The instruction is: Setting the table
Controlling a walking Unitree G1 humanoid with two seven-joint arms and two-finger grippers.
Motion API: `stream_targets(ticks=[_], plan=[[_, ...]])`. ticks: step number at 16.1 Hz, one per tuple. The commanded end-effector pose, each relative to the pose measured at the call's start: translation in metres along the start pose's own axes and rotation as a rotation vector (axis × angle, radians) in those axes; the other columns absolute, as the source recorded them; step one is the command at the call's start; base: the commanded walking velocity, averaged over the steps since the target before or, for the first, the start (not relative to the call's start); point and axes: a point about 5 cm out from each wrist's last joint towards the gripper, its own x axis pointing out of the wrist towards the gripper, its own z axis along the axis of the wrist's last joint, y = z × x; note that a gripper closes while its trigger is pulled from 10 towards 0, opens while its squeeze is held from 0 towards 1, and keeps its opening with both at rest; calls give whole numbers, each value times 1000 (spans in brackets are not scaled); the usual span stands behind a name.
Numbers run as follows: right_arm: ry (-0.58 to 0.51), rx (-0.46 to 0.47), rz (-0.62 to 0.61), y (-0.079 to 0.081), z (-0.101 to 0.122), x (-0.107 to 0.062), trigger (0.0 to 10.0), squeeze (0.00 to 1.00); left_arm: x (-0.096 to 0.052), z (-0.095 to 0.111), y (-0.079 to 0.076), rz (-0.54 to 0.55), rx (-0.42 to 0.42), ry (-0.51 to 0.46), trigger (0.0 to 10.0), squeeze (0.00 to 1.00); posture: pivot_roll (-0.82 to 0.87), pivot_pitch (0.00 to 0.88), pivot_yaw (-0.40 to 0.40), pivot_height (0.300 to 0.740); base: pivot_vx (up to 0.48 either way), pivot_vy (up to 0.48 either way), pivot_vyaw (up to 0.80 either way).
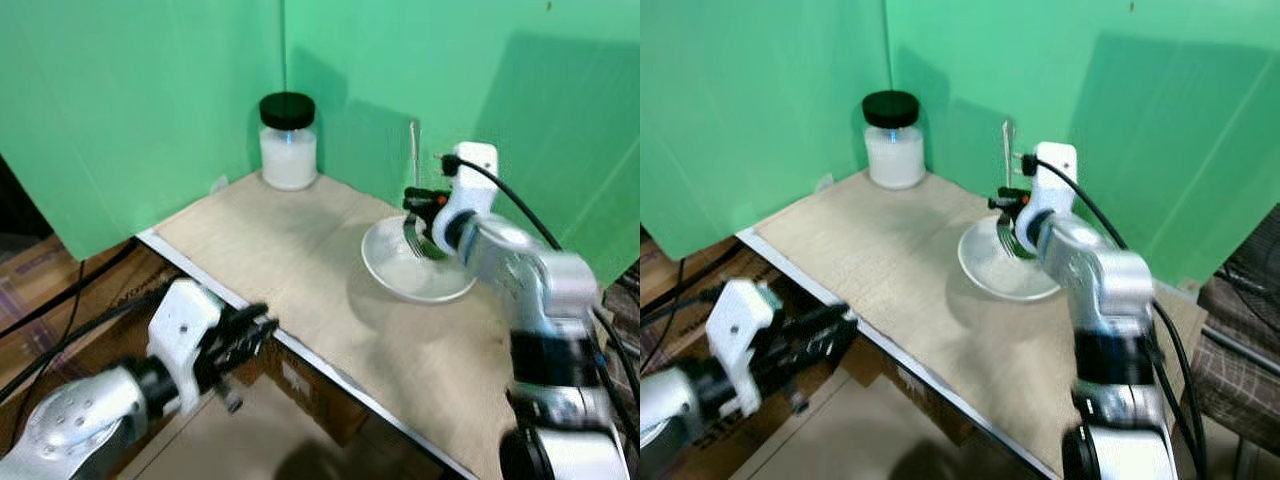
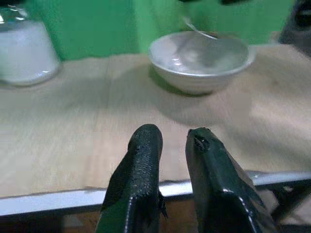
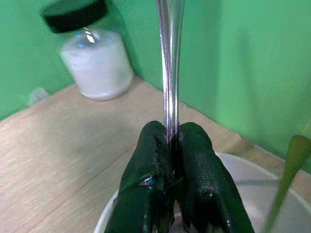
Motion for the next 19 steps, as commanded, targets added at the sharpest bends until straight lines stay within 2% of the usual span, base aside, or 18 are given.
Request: stream_targets(ticks=[1,2,4,5,6,7,9,11,13,14,15,16,18,19], plan=[[-24,10,0,-2,-7,-3,5373,0,4,-8,4,43,18,43,10000,0,8,0,-3,740,0,0,0],[-23,28,-6,-2,-15,-1,5451,0,6,-9,5,63,19,48,10000,0,5,0,0,740,0,0,0],[-13,43,16,1,-28,2,4941,0,7,-11,7,79,20,59,10000,0,6,0,-1,740,0,0,0],[12,60,41,6,-39,5,3294,0,6,-12,6,84,18,64,10000,0,15,0,-16,740,0,0,0],[33,59,51,9,-47,6,2510,0,6,-13,6,91,19,71,10000,0,20,0,-23,740,0,0,0],[45,54,67,13,-53,6,353,0,4,-15,5,101,19,76,10000,0,28,0,-39,740,0,0,0],[24,85,103,20,-54,6,0,0,2,-15,5,134,18,68,10000,0,46,0,-61,740,0,0,0],[-64,130,145,23,-39,2,0,0,0,-10,5,169,4,27,10000,0,47,0,-63,740,0,0,0],[-145,132,134,18,-22,-8,0,0,4,-4,7,189,-9,-23,10000,0,33,0,-47,740,0,0,0],[-168,114,123,17,-17,-13,8627,0,7,-1,9,199,-2,-43,10000,0,18,0,-33,740,0,0,0],[-210,69,114,16,-9,-22,10000,0,13,2,13,224,19,-54,10000,0,1,0,-22,740,0,0,0],[-224,56,112,15,-6,-25,10000,0,15,2,16,250,30,-56,10000,0,-2,0,-20,740,0,0,0],[-278,-29,114,15,3,-40,10000,0,20,7,28,369,39,-78,10000,0,-14,0,-24,740,0,0,0],[-279,-43,112,14,3,-48,10000,0,23,10,28,392,29,-96,10000,0,-21,0,-31,740,0,0,-400]])
